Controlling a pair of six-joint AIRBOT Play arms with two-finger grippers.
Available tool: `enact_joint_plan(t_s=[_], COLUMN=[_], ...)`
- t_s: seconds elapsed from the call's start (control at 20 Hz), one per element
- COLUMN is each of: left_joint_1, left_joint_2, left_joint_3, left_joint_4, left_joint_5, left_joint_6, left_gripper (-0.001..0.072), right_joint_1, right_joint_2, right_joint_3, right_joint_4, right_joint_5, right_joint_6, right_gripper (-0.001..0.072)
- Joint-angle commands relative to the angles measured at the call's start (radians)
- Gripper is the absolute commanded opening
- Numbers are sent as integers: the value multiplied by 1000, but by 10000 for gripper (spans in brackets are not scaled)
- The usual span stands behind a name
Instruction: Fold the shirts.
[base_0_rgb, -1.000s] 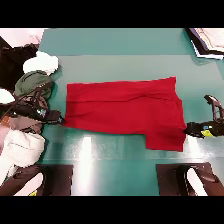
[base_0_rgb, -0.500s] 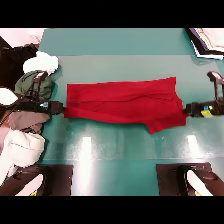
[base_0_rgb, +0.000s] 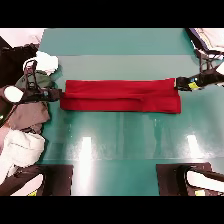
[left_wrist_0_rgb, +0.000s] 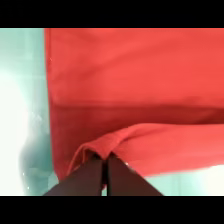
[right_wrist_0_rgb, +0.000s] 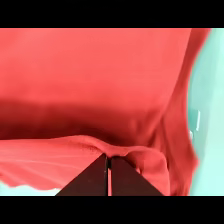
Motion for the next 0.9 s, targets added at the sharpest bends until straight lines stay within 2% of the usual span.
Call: enact_joint_plan(t_s=[0.0,0.3,0.35,0.4,0.45,0.6,0.7,0.75,0.8,0.85], left_joint_1=[0,0,0,0,0,0,0,0,0,0], left_joint_2=[-146,-351,-363,-369,-369,-364,-364,-364,-364,-364], left_joint_3=[76,248,263,275,283,353,414,431,439,441], left_joint_4=[9,9,9,8,9,17,15,6,3,3], left_joint_5=[64,69,69,69,67,-31,-152,-199,-231,-255], left_joint_6=[-10,-10,-10,-11,-11,-9,-9,-8,-8,-5], left_gripper=[25,27,91,337,447,429,428,427,427,332], right_joint_1=[2,2,2,2,-5,-58,-129,-164,-201,-228], right_joint_2=[-134,-230,-243,-256,-266,-255,-254,-265,-281,-300], right_joint_3=[117,169,169,169,169,170,170,170,170,170], right_joint_4=[1,4,16,36,58,167,251,276,301,324], right_joint_5=[-25,-66,-71,-79,-79,-30,90,151,203,238], right_joint_6=[14,14,13,8,-1,-61,-143,-166,-179,-192], right_gripper=[14,24,149,328,351,367,372,466,667,709])
